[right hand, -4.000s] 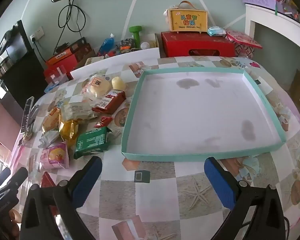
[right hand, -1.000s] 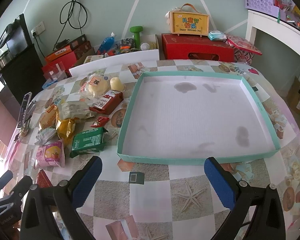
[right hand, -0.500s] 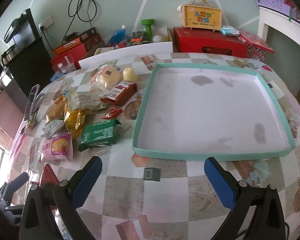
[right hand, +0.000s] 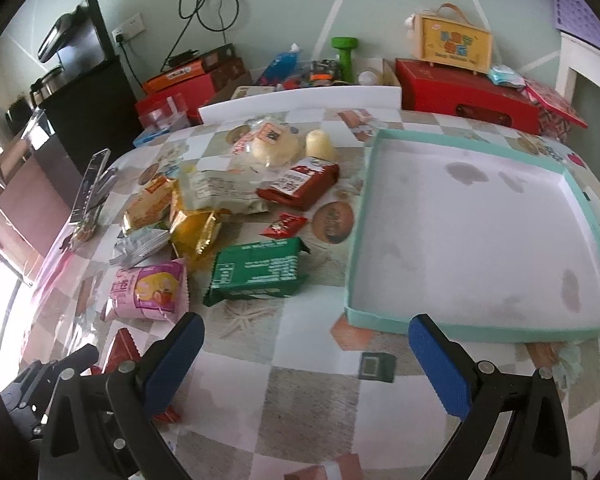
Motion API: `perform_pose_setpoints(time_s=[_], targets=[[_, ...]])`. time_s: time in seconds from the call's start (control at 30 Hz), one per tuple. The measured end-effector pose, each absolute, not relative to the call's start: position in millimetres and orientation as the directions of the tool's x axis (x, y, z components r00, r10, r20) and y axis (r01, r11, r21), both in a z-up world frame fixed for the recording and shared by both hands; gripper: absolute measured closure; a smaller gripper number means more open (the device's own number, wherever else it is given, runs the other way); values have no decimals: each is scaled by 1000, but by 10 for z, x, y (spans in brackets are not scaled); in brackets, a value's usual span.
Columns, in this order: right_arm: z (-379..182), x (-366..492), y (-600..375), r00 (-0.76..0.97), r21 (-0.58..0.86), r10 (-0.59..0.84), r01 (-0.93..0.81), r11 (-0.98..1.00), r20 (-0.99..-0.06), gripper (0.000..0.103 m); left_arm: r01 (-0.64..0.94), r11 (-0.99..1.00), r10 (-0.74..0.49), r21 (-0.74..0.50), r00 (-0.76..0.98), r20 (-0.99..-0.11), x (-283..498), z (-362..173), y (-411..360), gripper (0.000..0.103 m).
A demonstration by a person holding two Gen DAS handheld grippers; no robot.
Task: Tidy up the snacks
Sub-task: 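Move the left tool toward the red snack bag while the right tool approaches the green carton, then close the left tool on the red snack bag while the right tool grasps the green carton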
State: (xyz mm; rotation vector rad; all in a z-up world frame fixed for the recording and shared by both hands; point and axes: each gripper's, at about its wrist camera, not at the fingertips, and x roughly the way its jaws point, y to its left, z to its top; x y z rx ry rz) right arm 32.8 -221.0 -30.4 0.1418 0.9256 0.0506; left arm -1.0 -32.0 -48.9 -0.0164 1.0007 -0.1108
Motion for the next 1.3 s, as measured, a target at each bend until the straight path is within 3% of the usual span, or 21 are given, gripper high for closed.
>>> perform_pose_setpoints(time_s=[0.3, 0.5, 0.97, 1.13, 1.3], targets=[[-283, 539, -2064, 635, 216, 184, -28, 976, -750, 0, 66, 992, -125, -106, 547, -828, 18, -459, -201, 25], [-323, 692, -1832, 647, 147, 179, -104, 984, -742, 1, 47, 992, -121, -115, 570, -812, 43, -395, -98, 25], [-744, 942, -1763, 549, 82, 112, -79, 993, -828, 21, 20, 989, -131, -146, 574, -808, 118, -400, 30, 25], [-733, 931, -1741, 555, 67, 104, -87, 994, -826, 32, 15, 989, -127, -145, 574, -809, 124, -396, 39, 25], [-654, 909, -1772, 570, 96, 126, -83, 992, -812, 34, 12, 991, -115, -133, 581, -806, 124, -349, 37, 25]])
